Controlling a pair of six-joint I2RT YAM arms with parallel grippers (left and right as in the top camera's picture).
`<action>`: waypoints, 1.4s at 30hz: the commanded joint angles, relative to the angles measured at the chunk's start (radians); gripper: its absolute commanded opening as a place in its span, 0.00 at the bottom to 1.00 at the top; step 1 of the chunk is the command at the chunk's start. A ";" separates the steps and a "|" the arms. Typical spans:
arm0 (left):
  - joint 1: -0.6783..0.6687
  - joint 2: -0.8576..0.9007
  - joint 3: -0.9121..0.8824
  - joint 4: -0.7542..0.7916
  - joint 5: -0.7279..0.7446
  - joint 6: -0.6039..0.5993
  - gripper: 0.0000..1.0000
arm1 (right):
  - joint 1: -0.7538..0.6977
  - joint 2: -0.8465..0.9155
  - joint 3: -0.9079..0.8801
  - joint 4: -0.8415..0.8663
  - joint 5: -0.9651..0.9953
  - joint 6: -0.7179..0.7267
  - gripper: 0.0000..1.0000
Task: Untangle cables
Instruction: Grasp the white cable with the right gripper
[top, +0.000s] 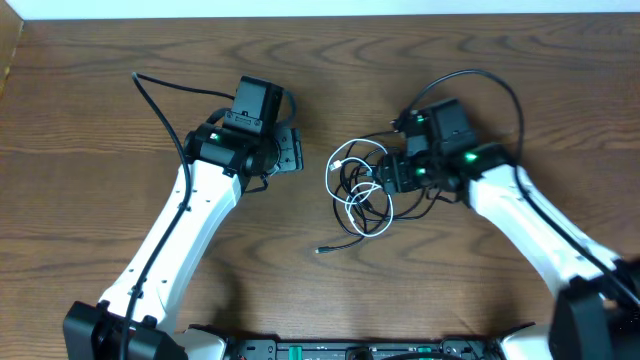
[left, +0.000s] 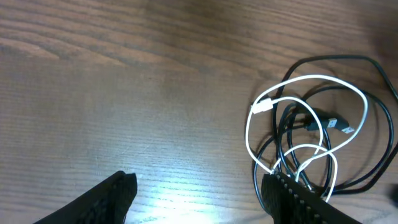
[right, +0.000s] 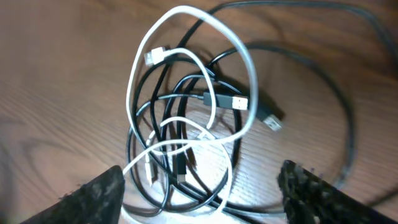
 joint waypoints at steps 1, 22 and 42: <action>0.002 0.000 -0.010 -0.013 -0.016 -0.005 0.70 | 0.026 0.092 0.010 0.049 0.004 0.020 0.69; 0.002 0.000 -0.011 -0.021 -0.016 -0.005 0.70 | 0.051 0.287 0.010 0.140 0.000 0.121 0.14; 0.002 0.000 -0.011 -0.019 -0.016 -0.005 0.70 | 0.034 0.253 0.011 -0.031 0.001 0.121 0.14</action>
